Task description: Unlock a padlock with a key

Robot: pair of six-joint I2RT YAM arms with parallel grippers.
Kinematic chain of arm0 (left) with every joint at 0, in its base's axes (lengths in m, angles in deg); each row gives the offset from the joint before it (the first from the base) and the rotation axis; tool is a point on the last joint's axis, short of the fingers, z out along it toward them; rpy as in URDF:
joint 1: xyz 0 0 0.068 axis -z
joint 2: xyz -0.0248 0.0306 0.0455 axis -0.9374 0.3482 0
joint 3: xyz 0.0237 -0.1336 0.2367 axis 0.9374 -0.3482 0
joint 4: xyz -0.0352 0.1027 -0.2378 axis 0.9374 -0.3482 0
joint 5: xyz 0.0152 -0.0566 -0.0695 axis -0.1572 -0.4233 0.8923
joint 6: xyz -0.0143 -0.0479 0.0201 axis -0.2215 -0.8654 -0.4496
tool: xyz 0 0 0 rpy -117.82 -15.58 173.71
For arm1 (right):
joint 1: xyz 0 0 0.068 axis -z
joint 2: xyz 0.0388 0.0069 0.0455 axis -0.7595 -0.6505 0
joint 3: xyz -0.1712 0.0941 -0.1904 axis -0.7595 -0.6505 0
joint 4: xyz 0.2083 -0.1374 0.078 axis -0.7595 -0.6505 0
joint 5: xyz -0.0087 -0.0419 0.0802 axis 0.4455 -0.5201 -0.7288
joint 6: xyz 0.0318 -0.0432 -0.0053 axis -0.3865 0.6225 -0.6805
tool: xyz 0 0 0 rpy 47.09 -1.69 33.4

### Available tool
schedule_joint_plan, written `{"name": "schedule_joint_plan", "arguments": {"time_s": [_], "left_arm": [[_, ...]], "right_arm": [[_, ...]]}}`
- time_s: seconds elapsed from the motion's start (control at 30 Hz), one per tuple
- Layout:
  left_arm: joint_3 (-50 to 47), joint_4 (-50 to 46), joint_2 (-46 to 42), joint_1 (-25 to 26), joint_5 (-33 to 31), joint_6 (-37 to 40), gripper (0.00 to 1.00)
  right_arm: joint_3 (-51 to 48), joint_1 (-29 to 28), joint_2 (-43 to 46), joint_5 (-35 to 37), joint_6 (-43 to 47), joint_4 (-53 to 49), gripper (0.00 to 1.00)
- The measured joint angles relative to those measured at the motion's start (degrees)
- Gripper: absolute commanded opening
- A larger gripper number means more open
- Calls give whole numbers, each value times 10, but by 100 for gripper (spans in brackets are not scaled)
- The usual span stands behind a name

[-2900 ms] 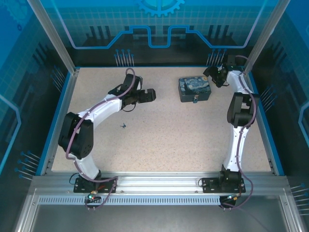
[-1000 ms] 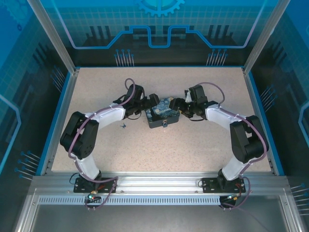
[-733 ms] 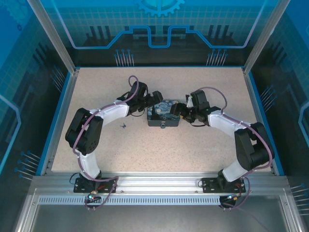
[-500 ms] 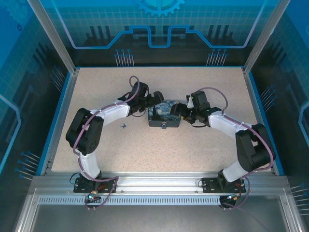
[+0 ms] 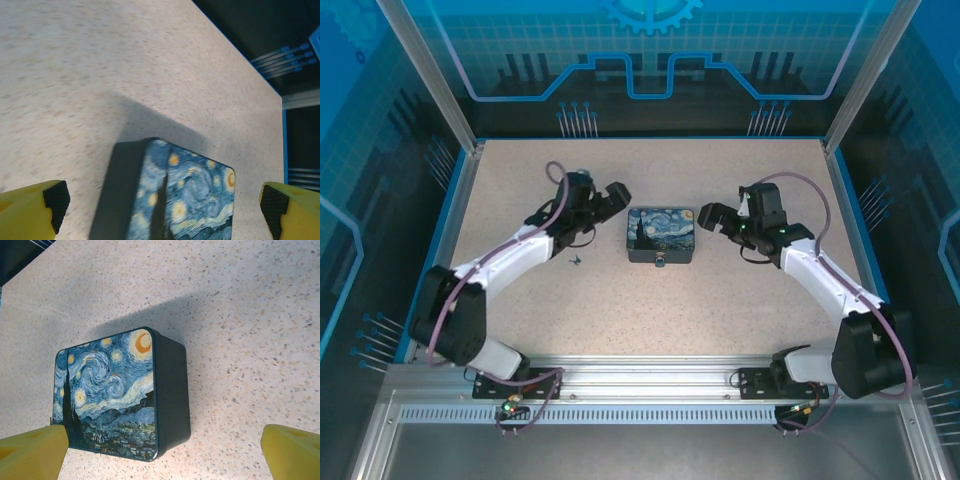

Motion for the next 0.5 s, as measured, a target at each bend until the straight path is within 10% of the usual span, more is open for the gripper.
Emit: {"name": "schedule_joint_plan", "arguments": {"time_s": [0.5], "left_arm": [[-15, -267, -42, -22, -72, -122, 85]], "right_arm": [[-145, -135, 33, -79, -86, 90, 93]]}}
